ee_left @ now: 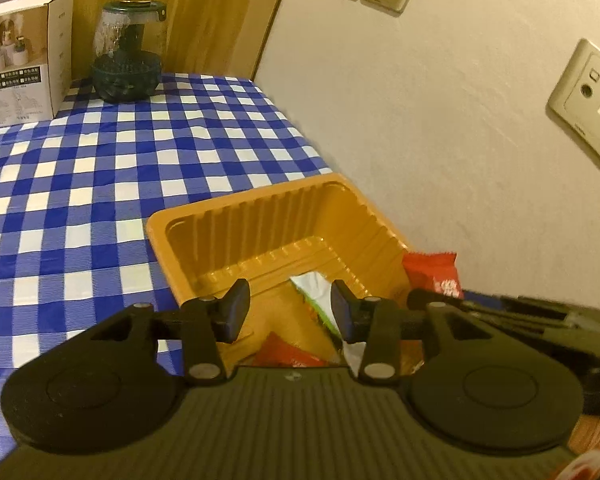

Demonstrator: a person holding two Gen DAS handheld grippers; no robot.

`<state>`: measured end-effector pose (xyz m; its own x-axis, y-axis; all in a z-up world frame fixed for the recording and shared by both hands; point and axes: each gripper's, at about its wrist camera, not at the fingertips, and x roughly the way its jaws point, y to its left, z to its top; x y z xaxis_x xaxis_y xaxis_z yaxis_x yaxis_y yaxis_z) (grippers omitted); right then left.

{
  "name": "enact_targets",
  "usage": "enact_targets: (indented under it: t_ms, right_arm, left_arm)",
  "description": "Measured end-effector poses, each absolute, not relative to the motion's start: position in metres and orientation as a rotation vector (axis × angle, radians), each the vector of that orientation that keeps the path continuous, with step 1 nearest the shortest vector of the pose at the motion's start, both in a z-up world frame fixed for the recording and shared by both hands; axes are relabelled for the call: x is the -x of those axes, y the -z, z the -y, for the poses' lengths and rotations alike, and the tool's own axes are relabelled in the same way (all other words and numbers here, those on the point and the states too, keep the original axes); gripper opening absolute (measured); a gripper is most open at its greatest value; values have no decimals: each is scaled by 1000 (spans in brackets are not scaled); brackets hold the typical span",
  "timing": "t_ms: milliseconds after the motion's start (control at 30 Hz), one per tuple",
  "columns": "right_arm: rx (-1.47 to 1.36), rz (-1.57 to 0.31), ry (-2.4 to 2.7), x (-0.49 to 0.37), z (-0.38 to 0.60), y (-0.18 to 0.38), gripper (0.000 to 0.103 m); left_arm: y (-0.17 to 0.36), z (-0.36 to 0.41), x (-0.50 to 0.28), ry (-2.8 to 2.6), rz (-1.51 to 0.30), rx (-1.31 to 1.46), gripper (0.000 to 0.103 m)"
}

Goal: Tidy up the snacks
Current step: 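Open the left tool to drop the sausage packet while the right drops the red candy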

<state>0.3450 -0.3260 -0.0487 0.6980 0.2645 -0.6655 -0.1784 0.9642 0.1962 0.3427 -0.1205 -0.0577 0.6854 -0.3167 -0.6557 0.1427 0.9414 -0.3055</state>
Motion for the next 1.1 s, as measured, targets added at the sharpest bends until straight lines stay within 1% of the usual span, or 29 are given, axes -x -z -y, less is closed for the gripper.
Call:
enact_targets:
  t_ms: [100,867,1100]
  right_arm:
    - [-120,-754,-249,-343,325,45,29]
    - [-131,-740,-272,-347,320,41,29]
    - [-184,-715,-288,-349,323,42,29]
  left_arm:
    - [57,119,-339,261,-779,230,41]
    - [49,118,-332,266,-757,164,43]
    - [48,114,-332,269,-744,175,49]
